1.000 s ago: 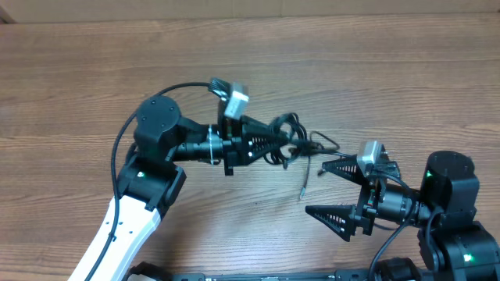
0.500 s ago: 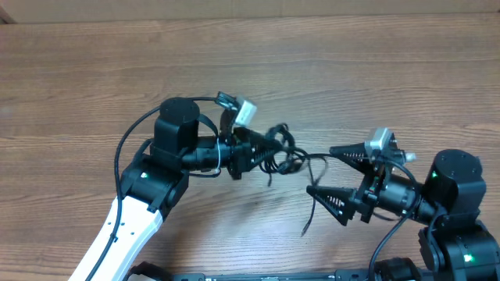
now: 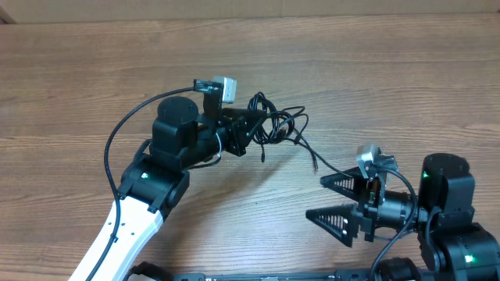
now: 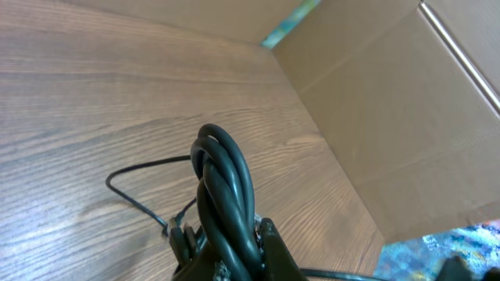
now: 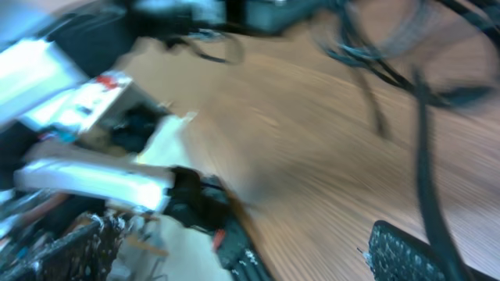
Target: Untangle cables
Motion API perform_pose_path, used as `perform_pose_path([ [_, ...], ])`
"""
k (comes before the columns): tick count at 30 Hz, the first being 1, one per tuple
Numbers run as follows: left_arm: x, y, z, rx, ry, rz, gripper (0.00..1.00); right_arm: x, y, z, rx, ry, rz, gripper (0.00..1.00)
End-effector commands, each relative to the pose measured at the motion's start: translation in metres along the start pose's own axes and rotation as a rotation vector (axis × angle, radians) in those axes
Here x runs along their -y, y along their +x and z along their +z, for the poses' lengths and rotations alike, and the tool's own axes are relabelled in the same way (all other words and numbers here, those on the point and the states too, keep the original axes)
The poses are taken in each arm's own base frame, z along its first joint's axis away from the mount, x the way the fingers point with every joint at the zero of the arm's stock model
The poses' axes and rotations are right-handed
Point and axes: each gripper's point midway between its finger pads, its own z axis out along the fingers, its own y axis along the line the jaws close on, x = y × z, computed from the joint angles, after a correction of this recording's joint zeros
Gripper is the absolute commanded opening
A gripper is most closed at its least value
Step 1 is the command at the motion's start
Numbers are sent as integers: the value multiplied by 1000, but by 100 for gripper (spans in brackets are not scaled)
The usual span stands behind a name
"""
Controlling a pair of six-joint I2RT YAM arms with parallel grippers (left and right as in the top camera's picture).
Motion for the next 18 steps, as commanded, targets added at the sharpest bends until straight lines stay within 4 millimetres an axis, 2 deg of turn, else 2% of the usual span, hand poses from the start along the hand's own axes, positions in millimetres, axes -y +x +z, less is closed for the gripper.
perform_pose_path([
  [1,-6,-9,-5,38,-58,5,4,-55,-9,-10,20,-290,-133,100],
  [2,-9,-5,-5,24,-75,8,4,-61,-12,-12,29,-321,-169,100],
  [6,-10,17,-5,-73,-57,42,4,-59,-29,-12,59,-291,-174,100],
  [9,-1,25,-6,-117,-1,87,4,-43,-51,-9,119,-173,-56,100],
  [13,-11,25,-7,-112,-52,79,4,-21,-67,-10,199,-41,22,100],
  [16,-53,33,-15,-122,-280,60,4,2,-77,-13,263,86,41,100],
  [18,-89,37,-31,-119,-480,44,4,9,-81,-14,285,123,63,100],
])
